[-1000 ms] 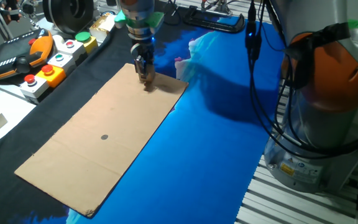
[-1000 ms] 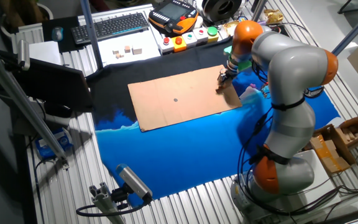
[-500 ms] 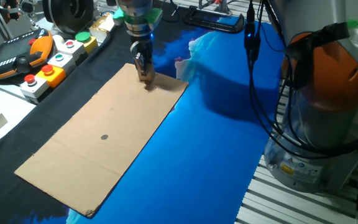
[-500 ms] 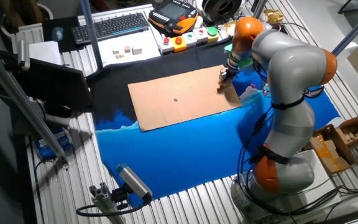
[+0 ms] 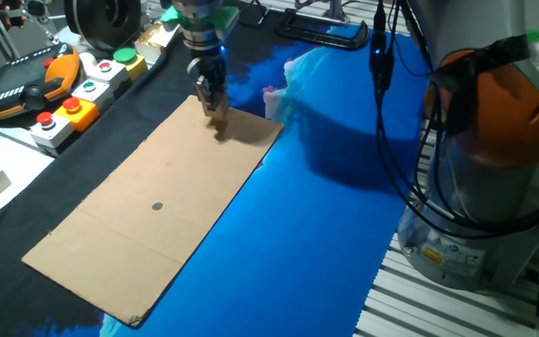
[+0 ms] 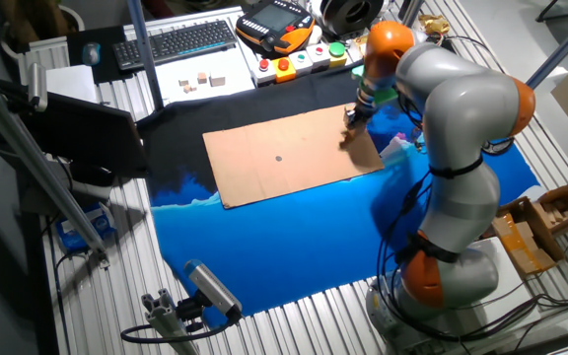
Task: Grab the block and place it at the designated location
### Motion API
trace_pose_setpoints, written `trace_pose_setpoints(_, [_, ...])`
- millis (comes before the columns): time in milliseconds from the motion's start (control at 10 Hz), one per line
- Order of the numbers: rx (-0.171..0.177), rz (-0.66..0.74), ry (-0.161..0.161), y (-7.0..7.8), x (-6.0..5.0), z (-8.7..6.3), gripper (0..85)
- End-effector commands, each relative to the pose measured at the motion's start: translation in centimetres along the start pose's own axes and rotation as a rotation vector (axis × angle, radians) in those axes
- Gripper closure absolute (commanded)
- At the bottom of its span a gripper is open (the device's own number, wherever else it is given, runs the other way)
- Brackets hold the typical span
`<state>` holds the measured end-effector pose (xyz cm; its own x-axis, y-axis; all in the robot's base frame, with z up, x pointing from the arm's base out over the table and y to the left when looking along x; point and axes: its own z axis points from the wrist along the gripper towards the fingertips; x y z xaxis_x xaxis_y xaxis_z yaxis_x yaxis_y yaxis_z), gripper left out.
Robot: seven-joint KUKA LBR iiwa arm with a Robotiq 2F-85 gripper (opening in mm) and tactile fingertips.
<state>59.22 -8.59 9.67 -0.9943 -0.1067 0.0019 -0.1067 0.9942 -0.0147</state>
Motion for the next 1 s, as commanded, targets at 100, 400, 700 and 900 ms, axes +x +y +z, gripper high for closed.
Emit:
trace_pose_setpoints(100, [0.002, 0.036, -0.005, 1.4, 0.5, -0.5, 84.3])
trace_pose_setpoints(400, [0.005, 0.091, -0.002, 3.5, 1.2, -1.6, 84.3])
trace_pose_setpoints(700, [0.02, 0.14, -0.002, 5.5, 1.7, -2.2, 84.3])
trace_pose_setpoints(900, [0.02, 0.174, 0.006, 6.7, 1.8, -3.0, 84.3])
